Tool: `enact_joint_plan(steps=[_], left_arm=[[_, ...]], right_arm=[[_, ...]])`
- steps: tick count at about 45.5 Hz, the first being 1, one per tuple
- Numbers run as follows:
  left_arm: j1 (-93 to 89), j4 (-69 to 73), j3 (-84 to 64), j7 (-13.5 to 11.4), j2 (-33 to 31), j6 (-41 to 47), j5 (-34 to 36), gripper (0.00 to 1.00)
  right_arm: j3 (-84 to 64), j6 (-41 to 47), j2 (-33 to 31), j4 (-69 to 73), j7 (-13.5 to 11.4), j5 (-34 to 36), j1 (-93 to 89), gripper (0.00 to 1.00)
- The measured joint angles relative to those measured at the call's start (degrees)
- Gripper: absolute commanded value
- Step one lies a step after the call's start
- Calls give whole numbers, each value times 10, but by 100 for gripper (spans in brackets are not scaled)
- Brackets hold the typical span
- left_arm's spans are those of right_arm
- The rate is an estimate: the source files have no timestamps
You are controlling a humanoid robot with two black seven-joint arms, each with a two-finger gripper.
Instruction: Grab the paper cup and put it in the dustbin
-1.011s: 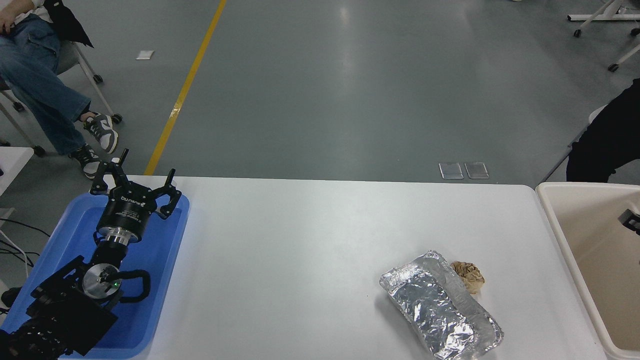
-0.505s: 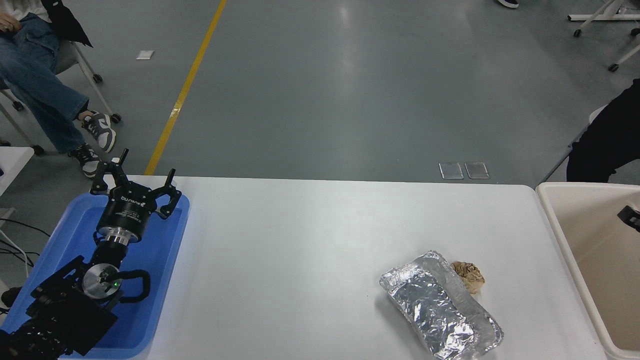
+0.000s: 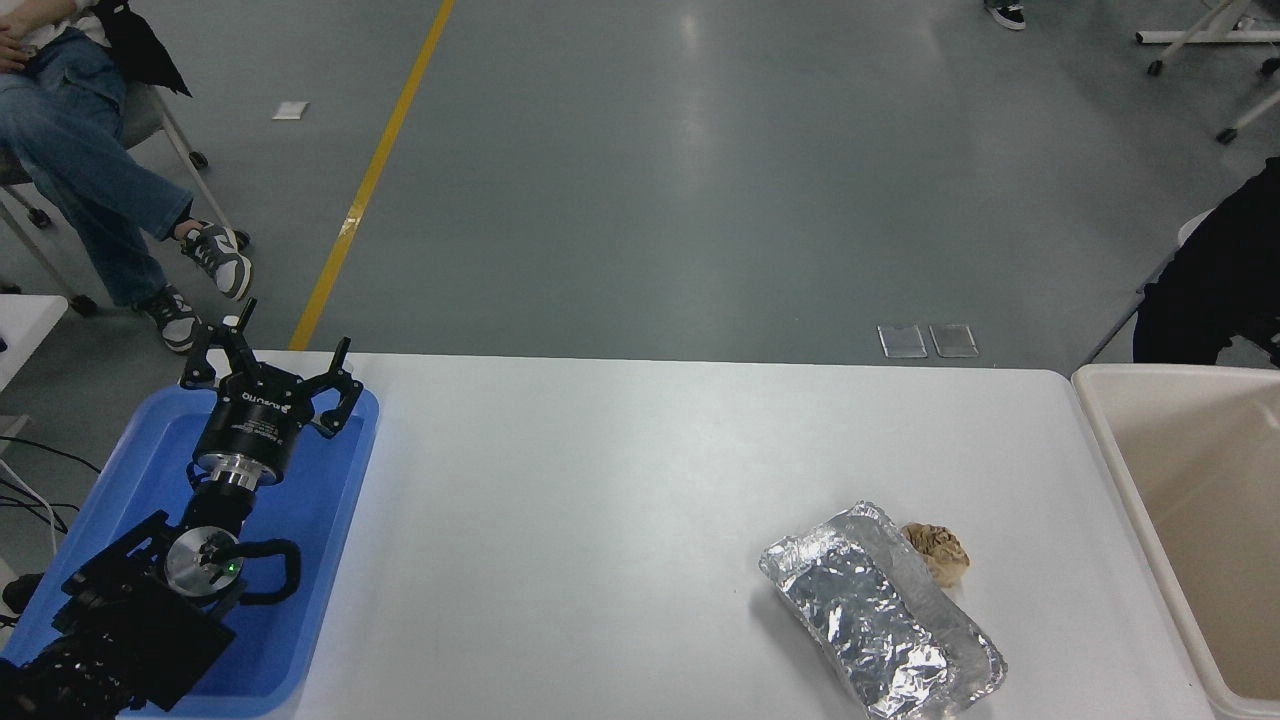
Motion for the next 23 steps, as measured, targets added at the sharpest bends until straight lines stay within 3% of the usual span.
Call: enact_joint_plan(steps=[23], left_arm=[[0, 0, 0, 0, 0, 0, 0, 100]], right_arm=[[-229, 184, 34, 224, -1, -2, 327, 100]])
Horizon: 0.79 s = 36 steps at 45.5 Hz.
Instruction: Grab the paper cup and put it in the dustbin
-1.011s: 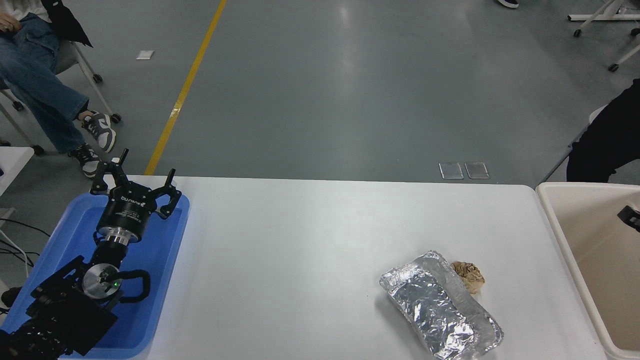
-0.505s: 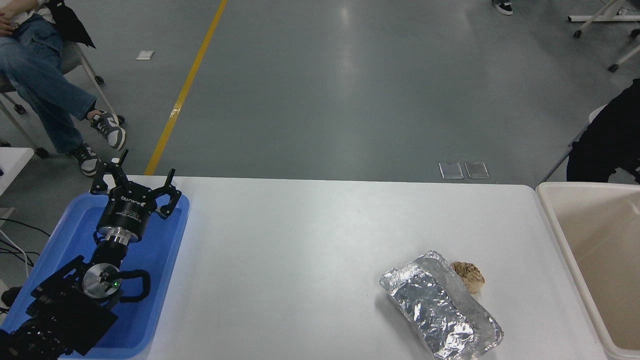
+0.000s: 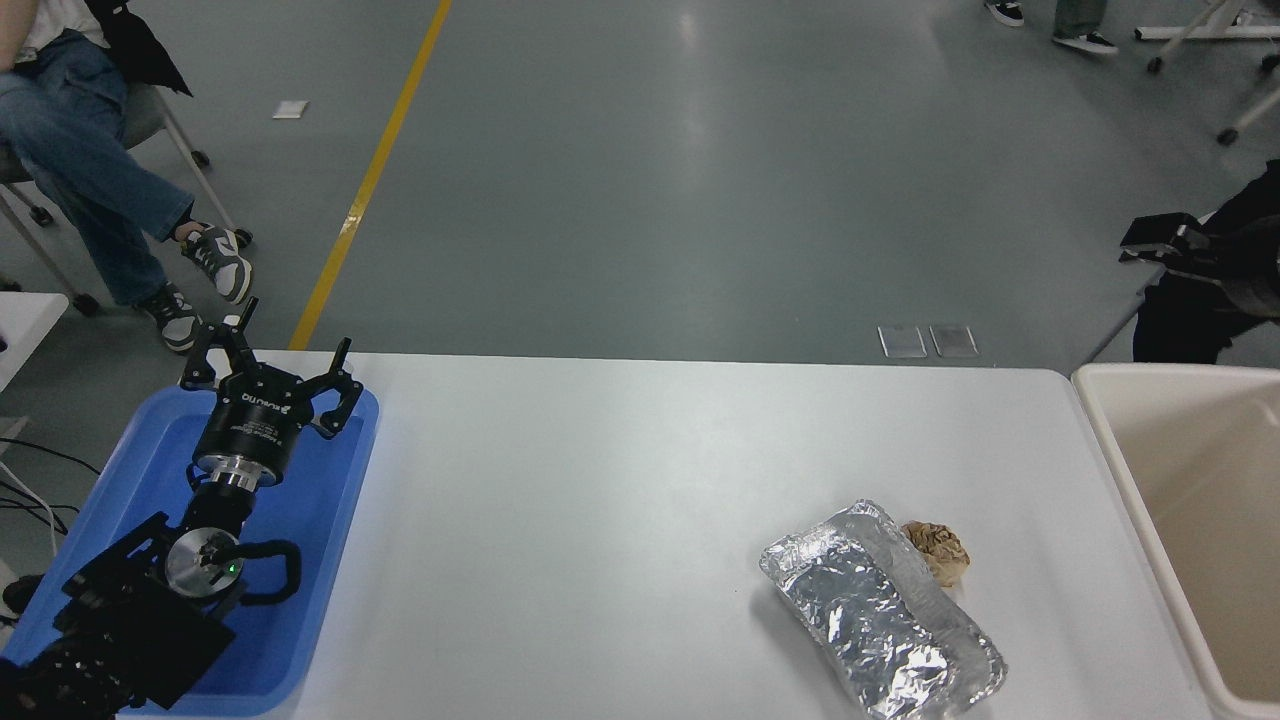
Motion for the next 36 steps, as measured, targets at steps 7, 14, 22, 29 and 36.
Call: enact_joint_plan(steps=[7, 14, 22, 29, 36], left_arm=[[0, 0, 0, 0, 0, 0, 0, 100], [0, 0, 0, 0, 0, 0, 0, 100], [0, 0, 0, 0, 0, 0, 0, 100], [0, 0, 0, 0, 0, 0, 0, 100], [0, 0, 0, 0, 0, 0, 0, 100]], right_arm=[[-49, 61, 14, 57, 0, 0, 68, 100], [-88, 121, 25, 105, 0, -1, 125, 100], [-110, 185, 30, 140, 0, -2, 173, 100], [-119, 226, 35, 169, -1, -9, 213, 100], [-123, 245, 45, 187, -1, -12, 239, 100]])
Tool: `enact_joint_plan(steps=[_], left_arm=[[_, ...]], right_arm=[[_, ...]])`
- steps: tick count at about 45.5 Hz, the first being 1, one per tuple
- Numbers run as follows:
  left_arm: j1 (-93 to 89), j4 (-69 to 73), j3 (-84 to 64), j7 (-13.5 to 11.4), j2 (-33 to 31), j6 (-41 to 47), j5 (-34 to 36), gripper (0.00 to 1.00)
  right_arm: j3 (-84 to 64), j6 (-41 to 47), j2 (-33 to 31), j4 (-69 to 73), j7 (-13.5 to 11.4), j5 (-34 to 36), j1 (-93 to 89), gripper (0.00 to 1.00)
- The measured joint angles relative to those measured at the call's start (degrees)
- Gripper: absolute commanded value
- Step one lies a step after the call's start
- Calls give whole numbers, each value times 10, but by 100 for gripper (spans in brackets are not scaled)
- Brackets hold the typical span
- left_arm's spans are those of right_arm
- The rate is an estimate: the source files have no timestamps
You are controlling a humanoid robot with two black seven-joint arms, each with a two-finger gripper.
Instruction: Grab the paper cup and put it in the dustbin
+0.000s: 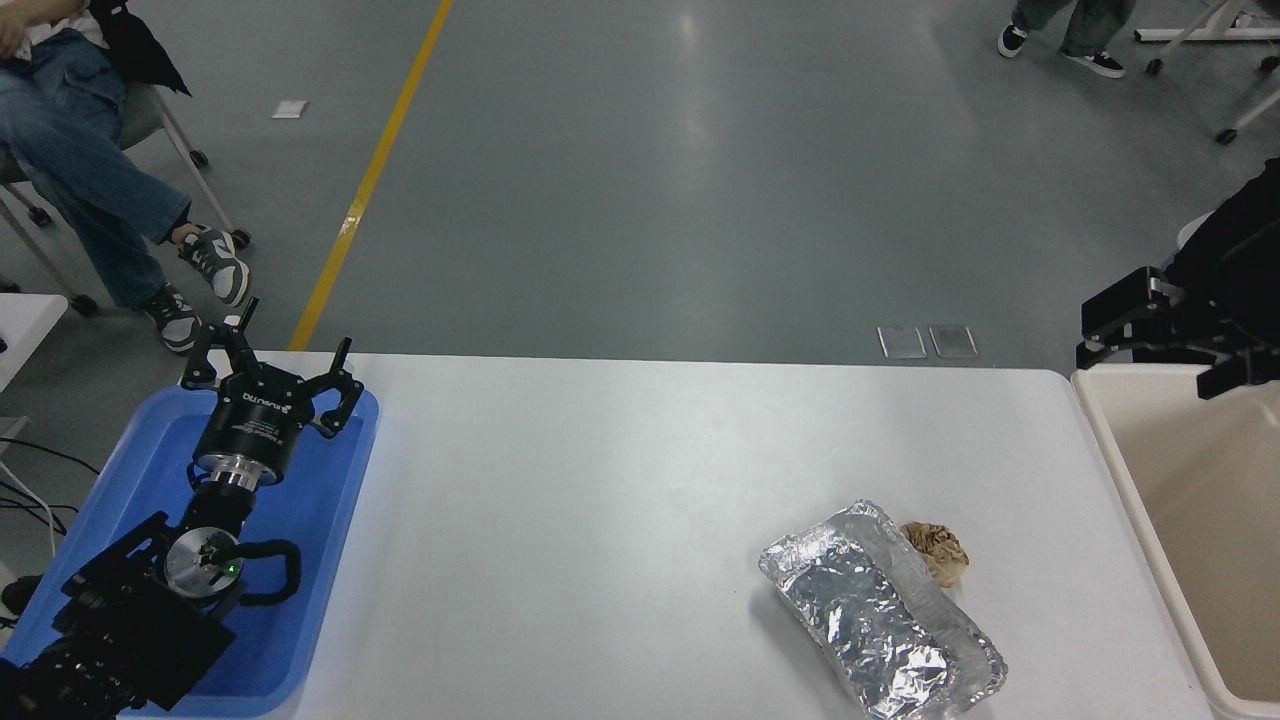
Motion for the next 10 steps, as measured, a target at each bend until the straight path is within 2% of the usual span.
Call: enact_joint_plan(steps=[10], left_arm=[[0, 0, 0, 0, 0, 0, 0, 100]], right_arm=[[-2, 11, 5, 10, 0, -2, 12, 100]])
